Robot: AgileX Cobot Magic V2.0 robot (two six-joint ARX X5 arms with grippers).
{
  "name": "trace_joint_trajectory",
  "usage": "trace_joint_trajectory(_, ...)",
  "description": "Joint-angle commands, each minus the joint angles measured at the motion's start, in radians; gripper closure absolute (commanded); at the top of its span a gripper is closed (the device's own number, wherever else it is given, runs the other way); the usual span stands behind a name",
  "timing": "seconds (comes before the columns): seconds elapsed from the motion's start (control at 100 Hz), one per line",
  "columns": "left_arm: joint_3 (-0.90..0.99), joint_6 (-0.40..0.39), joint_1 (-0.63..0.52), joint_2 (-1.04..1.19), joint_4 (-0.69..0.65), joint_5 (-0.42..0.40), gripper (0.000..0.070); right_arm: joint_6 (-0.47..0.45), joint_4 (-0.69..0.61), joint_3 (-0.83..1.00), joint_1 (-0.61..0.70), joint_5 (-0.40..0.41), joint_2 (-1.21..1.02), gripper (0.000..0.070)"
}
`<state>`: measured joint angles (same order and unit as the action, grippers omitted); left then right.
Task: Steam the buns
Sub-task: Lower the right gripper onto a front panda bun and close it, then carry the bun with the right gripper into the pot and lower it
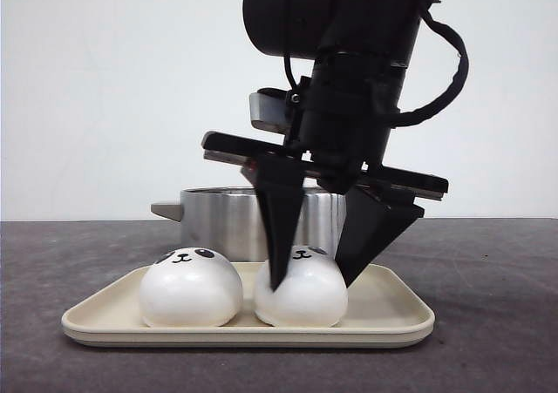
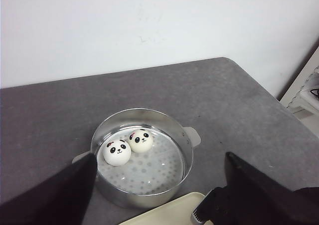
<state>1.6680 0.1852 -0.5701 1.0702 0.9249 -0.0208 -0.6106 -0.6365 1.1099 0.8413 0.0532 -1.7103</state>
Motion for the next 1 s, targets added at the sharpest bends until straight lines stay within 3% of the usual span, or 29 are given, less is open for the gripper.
trace_joint_trajectory(0.0, 0.021, -0.016, -0.008, 0.008, -0.006, 0.002, 0.0228, 0.008, 0.002, 0.016, 0.006, -0.002, -0.016, 0.07)
trace_joint_trajectory(0.2, 0.021, -0.022, -0.008, 0.008, -0.005, 0.002, 0.0228, 0.046, 0.026, 0.019, 0.006, -0.002, -0.009, 0.0694)
trace_joint_trajectory(0.41, 0.021, -0.028, -0.008, 0.008, -0.004, 0.002, 0.0228, 0.07, 0.023, 0.114, 0.025, -0.003, 0.175, 0.0694)
trace_joint_trajectory(0.6, 0.021, -0.028, -0.008, 0.008, -0.022, 0.002, 0.0228, 0.182, 0.022, 0.31, -0.01, -0.144, 0.244, 0.0695)
trace_joint_trajectory(0.9, 0.021, -0.042, -0.008, 0.008, -0.073, 0.003, 0.0228, 0.256, -0.012, 0.543, -0.23, -0.018, 0.047, 0.0695)
trace_joint_trajectory(0.99, 0.021, -0.042, -0.008, 0.009, -0.073, 0.003, 0.0228, 0.261, -0.014, 0.561, -0.269, -0.016, -0.033, 0.0695)
